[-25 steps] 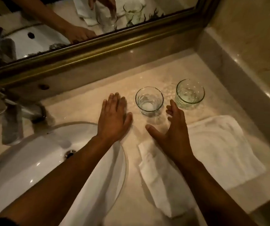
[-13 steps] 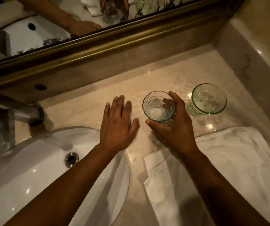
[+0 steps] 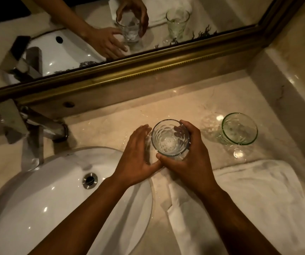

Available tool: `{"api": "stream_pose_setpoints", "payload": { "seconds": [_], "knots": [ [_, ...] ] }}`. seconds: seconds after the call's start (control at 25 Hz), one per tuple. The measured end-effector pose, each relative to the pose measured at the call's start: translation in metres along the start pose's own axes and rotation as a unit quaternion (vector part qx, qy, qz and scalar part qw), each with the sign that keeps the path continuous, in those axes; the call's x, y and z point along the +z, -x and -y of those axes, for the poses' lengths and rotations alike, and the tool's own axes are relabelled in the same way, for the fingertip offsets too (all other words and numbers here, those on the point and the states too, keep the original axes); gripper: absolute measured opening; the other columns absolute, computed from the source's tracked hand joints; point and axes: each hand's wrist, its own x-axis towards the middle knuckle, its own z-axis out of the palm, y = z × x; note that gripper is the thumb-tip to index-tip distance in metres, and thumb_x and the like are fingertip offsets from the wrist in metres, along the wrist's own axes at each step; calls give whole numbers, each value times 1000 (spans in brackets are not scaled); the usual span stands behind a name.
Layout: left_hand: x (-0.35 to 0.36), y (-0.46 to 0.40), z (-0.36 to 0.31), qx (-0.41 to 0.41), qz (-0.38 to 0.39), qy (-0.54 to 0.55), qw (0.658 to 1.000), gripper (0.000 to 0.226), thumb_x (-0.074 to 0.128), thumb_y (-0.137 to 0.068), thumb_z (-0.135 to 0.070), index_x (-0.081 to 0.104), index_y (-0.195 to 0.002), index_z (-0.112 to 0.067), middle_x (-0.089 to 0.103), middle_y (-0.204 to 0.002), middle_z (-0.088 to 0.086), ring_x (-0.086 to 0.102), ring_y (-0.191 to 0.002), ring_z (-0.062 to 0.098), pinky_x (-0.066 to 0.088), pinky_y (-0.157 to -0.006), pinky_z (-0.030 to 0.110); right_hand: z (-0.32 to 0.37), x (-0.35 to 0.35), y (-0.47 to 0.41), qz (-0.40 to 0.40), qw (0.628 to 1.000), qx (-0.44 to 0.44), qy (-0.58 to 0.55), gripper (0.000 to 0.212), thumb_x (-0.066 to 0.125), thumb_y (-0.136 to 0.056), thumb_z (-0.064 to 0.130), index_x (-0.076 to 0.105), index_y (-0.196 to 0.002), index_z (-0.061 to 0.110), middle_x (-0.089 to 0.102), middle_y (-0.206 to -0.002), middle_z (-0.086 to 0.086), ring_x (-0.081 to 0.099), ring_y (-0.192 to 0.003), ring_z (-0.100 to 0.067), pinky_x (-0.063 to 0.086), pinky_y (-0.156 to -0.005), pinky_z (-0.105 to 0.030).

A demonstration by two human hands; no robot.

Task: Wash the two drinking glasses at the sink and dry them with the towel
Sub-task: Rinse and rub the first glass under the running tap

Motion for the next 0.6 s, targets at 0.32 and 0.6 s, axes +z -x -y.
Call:
{"api": "stream_pose_setpoints", "payload": {
  "seconds": [0.32, 0.6],
  "knots": [
    [-29, 63, -20, -94, -140, 260, 951, 101, 99, -59, -23, 41, -138, -47, 60, -135, -20, 60, -126, 5, 53, -101, 25, 43, 32, 17, 157, 987, -31, 20, 100, 95, -57, 38, 38, -139, 34, 53, -128, 26, 54, -117, 8, 45, -96, -9],
    [-53, 127, 23, -176, -232, 282, 914, 93, 96, -51, -35, 53, -132, -22, 67, -123, -16, 66, -117, 9, 58, -96, 38, 54, 98, 45, 311, 943, -49, 106, 109, 91, -58, 50, 30, -148, 40, 45, -141, 21, 44, -128, 2, 38, -106, -18]
  ]
}}
